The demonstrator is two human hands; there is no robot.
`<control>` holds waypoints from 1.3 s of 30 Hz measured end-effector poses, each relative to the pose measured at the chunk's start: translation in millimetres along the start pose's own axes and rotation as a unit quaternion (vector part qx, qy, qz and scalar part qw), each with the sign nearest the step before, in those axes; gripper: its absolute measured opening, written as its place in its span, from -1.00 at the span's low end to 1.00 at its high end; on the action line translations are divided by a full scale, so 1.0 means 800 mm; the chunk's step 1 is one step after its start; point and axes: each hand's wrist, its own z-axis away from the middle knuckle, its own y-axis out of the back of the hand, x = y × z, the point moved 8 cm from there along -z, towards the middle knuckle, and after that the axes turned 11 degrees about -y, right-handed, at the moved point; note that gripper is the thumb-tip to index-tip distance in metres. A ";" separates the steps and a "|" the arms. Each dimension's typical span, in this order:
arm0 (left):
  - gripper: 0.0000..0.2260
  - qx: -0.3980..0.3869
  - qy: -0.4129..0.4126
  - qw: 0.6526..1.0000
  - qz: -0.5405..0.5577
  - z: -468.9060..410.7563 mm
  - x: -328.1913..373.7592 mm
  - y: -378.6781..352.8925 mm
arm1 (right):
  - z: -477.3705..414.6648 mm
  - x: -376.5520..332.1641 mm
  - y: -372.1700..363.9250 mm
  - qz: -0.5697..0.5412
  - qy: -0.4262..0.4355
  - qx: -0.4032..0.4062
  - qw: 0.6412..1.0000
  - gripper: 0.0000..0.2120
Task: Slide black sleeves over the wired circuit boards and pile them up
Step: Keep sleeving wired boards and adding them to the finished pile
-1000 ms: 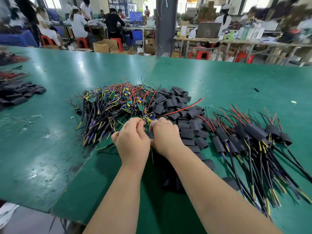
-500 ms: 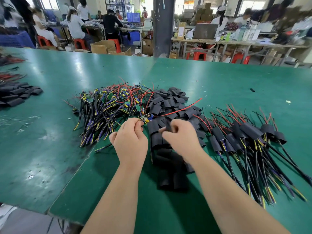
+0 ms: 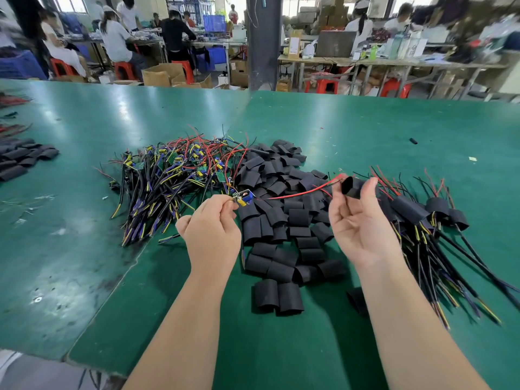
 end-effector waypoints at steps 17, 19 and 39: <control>-0.80 -0.086 -0.023 0.992 -0.084 0.003 0.001 -0.015 | 0.016 0.001 -0.033 0.142 0.060 -0.065 0.986 -0.76; -0.78 -0.105 -0.024 0.989 -0.104 0.003 0.000 -0.018 | 0.017 -0.008 -0.031 0.188 0.086 -0.054 0.977 -0.76; -0.77 -0.170 -0.083 0.964 0.188 0.012 0.040 -0.030 | 0.003 0.057 -0.019 0.325 -0.027 -0.052 0.944 -0.76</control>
